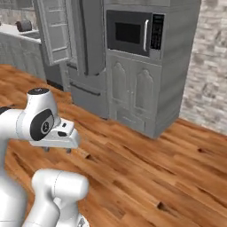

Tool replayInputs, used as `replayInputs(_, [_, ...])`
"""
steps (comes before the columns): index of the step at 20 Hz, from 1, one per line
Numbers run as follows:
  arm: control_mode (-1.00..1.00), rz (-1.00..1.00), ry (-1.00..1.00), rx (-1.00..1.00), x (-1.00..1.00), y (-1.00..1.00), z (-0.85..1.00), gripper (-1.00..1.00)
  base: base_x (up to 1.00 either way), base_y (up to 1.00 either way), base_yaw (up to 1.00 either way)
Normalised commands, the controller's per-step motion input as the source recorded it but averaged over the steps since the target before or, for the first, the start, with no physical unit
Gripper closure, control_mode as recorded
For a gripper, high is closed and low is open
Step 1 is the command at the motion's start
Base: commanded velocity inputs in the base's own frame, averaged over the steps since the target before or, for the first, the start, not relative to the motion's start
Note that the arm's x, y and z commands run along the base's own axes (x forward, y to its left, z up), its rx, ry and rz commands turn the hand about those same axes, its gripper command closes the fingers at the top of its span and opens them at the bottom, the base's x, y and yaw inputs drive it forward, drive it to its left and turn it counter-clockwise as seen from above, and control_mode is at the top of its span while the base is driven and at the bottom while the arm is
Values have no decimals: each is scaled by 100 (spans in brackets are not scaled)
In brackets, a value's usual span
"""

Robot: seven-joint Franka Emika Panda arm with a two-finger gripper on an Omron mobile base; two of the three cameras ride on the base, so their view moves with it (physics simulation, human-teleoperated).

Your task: Retrieve the butter from the fridge and place it on a plate on the dining table. Then retrieve the butter knife by the fridge and place it near the plate.

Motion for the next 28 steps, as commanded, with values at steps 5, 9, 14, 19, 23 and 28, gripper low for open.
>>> replayInputs(5, [100,0,0,0,0,0,0,-100,88,-20,89])
replayInputs(9, [100,0,0,0,0,0,0,-100,80,-21,91])
replayInputs(14, [100,0,0,0,0,0,0,-100,73,-52,80])
replayInputs(19, [100,0,0,0,0,0,0,-100,23,-99,0])
replayInputs(23, [100,0,0,0,0,0,0,-100,80,-58,-12])
replayInputs(28, [100,0,0,0,0,0,0,-100,100,4,14])
